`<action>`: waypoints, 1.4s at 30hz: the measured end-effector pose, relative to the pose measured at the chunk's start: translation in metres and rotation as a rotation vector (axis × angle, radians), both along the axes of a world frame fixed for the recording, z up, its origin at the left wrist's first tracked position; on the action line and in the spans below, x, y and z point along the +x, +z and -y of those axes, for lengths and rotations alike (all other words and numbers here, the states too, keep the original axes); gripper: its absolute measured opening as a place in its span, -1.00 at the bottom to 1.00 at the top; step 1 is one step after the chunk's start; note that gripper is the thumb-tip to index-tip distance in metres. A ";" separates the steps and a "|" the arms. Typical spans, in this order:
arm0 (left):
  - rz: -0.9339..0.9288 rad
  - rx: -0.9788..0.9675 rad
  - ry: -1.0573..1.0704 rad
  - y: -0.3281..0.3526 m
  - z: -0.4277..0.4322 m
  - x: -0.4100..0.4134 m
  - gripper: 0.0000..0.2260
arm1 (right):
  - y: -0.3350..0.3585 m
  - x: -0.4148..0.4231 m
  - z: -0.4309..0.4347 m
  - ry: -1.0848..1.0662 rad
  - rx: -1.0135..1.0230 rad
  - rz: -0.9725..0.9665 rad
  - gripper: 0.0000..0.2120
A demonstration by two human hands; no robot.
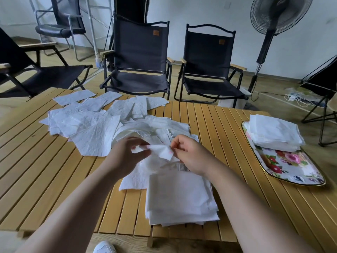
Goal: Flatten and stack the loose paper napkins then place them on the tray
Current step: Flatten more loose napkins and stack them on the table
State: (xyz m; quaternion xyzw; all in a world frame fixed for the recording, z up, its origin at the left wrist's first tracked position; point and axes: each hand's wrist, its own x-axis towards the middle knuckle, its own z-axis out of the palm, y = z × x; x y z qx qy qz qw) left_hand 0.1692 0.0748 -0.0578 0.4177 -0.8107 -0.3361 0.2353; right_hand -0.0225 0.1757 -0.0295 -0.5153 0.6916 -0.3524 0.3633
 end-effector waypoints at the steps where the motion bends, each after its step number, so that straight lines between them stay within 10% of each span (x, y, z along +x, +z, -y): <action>1: -0.044 0.041 -0.010 0.004 -0.002 -0.001 -0.95 | 0.002 -0.002 -0.004 -0.017 -0.013 0.038 -0.89; 6: -0.211 0.439 -0.050 0.016 -0.015 -0.007 -0.83 | 0.007 -0.014 -0.023 -0.103 0.014 0.320 -0.92; 10: -0.230 0.729 -0.083 0.017 -0.023 -0.009 -0.77 | 0.012 -0.026 -0.041 -0.002 0.085 0.286 -0.54; 15: -0.196 0.820 -0.231 0.024 -0.034 -0.010 -0.72 | 0.005 -0.034 -0.048 -0.151 0.031 0.121 -0.90; 19: -0.128 0.774 -0.380 0.028 -0.035 -0.007 -0.52 | 0.006 -0.041 -0.050 -0.159 0.075 0.183 -0.87; 30: 0.201 0.522 -0.256 0.011 -0.045 -0.018 -0.90 | -0.001 -0.031 -0.048 0.064 0.519 -0.187 -0.77; 42: 0.307 0.299 -0.023 -0.004 -0.013 -0.011 -0.91 | -0.020 -0.022 -0.028 -0.268 0.121 -0.534 -0.84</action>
